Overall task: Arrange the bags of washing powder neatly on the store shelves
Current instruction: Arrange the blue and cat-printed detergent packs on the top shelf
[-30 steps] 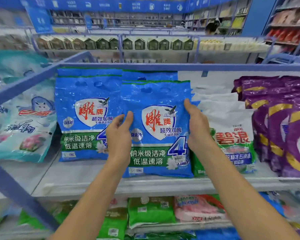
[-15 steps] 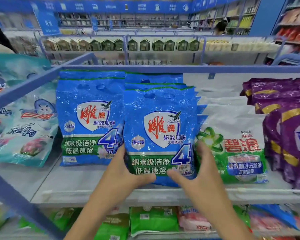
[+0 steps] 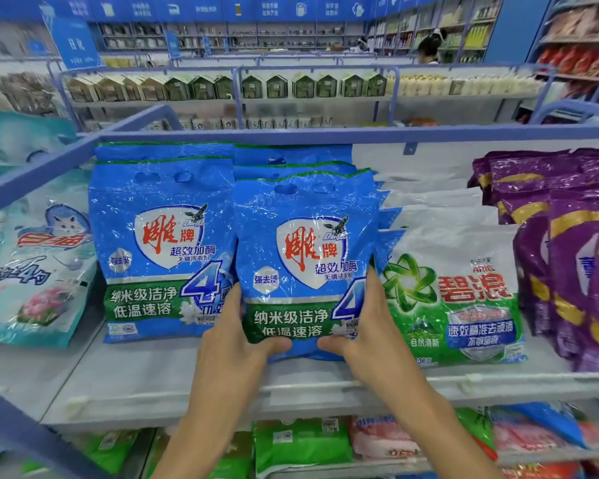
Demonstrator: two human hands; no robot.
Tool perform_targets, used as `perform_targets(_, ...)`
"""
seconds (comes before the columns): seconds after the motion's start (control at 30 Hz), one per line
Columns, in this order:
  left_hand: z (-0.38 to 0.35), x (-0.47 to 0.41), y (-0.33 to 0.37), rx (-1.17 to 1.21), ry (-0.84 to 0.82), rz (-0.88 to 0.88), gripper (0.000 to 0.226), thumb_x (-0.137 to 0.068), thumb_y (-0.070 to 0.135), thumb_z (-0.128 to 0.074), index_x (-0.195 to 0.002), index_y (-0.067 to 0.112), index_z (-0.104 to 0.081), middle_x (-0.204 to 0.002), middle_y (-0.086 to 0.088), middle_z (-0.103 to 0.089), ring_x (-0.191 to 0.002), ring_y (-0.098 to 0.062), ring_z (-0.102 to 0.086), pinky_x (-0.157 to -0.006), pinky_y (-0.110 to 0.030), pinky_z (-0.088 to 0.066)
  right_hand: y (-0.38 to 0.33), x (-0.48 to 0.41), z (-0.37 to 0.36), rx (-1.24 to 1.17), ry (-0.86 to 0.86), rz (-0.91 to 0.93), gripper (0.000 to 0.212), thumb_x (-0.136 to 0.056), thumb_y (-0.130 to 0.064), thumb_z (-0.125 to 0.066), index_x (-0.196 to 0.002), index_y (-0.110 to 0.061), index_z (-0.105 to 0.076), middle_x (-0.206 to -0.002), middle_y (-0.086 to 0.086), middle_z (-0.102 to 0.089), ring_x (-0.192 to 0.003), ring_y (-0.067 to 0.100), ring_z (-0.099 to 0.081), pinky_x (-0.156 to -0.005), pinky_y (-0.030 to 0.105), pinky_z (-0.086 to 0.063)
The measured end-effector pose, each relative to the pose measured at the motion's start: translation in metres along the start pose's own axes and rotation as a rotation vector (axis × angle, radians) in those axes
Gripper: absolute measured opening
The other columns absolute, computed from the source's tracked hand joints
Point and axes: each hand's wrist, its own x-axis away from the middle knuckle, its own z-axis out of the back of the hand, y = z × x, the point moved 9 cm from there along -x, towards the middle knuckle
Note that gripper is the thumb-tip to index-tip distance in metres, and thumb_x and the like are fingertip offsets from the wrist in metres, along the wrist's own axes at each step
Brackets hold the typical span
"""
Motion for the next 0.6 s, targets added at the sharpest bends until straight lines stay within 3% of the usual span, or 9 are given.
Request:
perform_targets(0.07,0.000,0.002,0.000,0.023,-0.005,0.014,0.088,-0.062,0.016,-0.095,-0.130,0.043,-0.046,-0.099,0.038,-0.060,-0.083,0.032,-0.052,-0.069,-0.001,-0.040,0.001,0.001,0.001,-0.020,-0.003,-0.003,0.115,-0.066,-0.008,-0.093,-0.151,-0.039,-0.021,-0.137,-0.023,-0.050,-0.120,-0.010,-0.051,-0.089,0.003,-0.042)
perform_targets(0.13,0.000,0.003,0.001,0.026,-0.021,0.013,0.088,-0.062,0.015,-0.095,-0.130,0.042,-0.047,-0.099,0.039,-0.060,-0.082,0.036,-0.049,-0.069,0.001,-0.039,0.000,0.003,0.002,-0.015,0.009,-0.013,0.119,-0.065,-0.010,-0.094,-0.154,-0.037,-0.020,-0.139,-0.022,-0.049,-0.115,-0.012,-0.052,-0.085,0.000,-0.041)
perform_targets(0.23,0.001,0.006,0.001,-0.020,-0.064,0.016,0.076,-0.063,0.022,-0.096,-0.117,0.048,-0.049,-0.095,0.045,-0.062,-0.090,0.029,-0.055,-0.075,-0.002,-0.042,-0.007,0.010,0.007,0.074,0.042,-0.006,0.118,-0.067,-0.020,-0.094,-0.155,-0.035,-0.017,-0.145,-0.018,-0.044,-0.116,-0.008,-0.046,-0.084,0.008,-0.039)
perform_targets(0.33,0.001,0.010,0.003,0.007,-0.077,0.052,0.064,-0.073,0.046,-0.087,-0.127,0.042,-0.052,-0.115,0.031,-0.066,-0.105,0.014,-0.059,-0.088,-0.020,-0.046,-0.010,0.020,0.009,0.134,0.074,0.011,0.113,-0.071,-0.033,-0.091,-0.155,-0.034,-0.016,-0.149,-0.014,-0.042,-0.127,0.004,-0.049,-0.096,0.024,-0.045)
perform_targets(0.47,0.001,0.019,0.007,-0.037,0.028,0.056,0.049,-0.083,0.042,-0.079,-0.121,0.043,-0.048,-0.101,0.039,-0.054,-0.089,0.025,-0.050,-0.071,-0.002,-0.038,-0.006,0.028,0.009,0.165,0.077,0.000,0.114,-0.076,-0.045,-0.086,-0.159,-0.033,-0.008,-0.158,-0.012,-0.035,-0.139,0.011,-0.045,-0.108,0.038,-0.047)
perform_targets(0.6,0.001,0.029,0.019,-0.163,0.098,0.024,0.061,-0.090,0.045,-0.072,-0.140,0.017,-0.052,-0.108,0.015,-0.058,-0.101,-0.008,-0.057,-0.076,-0.024,-0.038,-0.009,0.030,0.009,0.228,0.071,0.018,0.112,-0.079,-0.048,-0.083,-0.160,-0.025,-0.010,-0.162,-0.004,-0.031,-0.144,0.018,-0.040,-0.112,0.044,-0.044)
